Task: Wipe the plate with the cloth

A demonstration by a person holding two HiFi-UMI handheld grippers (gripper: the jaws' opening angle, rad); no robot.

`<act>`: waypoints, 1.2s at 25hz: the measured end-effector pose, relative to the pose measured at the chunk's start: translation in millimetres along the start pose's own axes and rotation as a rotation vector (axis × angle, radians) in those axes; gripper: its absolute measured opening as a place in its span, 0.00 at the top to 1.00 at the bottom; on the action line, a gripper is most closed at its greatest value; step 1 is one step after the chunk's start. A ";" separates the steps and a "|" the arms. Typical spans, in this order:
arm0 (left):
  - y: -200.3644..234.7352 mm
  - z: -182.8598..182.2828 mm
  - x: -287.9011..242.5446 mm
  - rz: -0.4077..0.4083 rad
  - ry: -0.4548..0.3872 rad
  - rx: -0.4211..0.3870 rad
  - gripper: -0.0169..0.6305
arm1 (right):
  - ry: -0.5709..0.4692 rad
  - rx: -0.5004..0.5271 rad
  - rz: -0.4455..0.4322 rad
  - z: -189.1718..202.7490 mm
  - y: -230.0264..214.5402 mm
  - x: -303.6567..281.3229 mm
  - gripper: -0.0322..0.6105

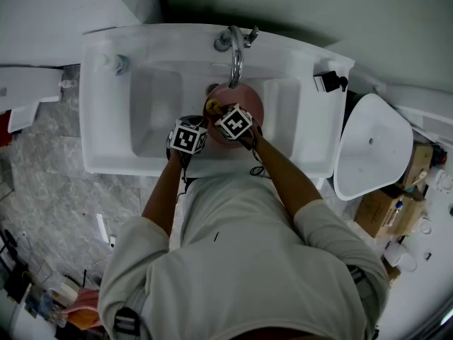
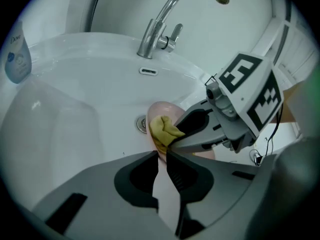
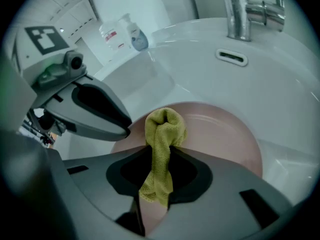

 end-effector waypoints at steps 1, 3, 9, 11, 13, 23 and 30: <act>1.0 0.5 -0.6 0.002 0.001 0.003 0.88 | 0.023 0.028 -0.019 4.4 5.4 -3.4 0.81; 3.2 1.7 -2.5 0.008 0.003 0.014 0.88 | 0.090 0.103 -0.043 14.1 16.5 -6.1 0.81; 12.5 10.4 -18.6 0.036 0.028 0.078 0.88 | 0.331 0.275 -0.023 53.1 24.3 -7.0 0.81; 14.9 11.4 -23.8 0.042 0.030 0.096 0.88 | 0.369 0.260 0.025 62.6 17.2 -2.7 0.81; 17.7 12.8 -28.4 0.034 0.041 0.090 0.88 | 0.361 0.205 0.066 70.3 11.1 4.0 0.81; 27.0 4.2 -53.0 -0.051 0.042 -0.087 0.84 | -0.040 -0.075 0.276 67.6 -2.8 60.8 0.81; 23.5 -1.7 -7.1 -0.135 -0.019 -0.093 0.83 | -0.348 -0.214 0.354 66.3 16.5 105.5 0.81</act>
Point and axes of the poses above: the fingertips, and each gripper's own axes: x backward along the fingers, y to its left, z out of its underside, the point moved 7 cm from there along x, backward along the fingers, and after that the axes turned 11 degrees about -z, right-handed, at the moved point
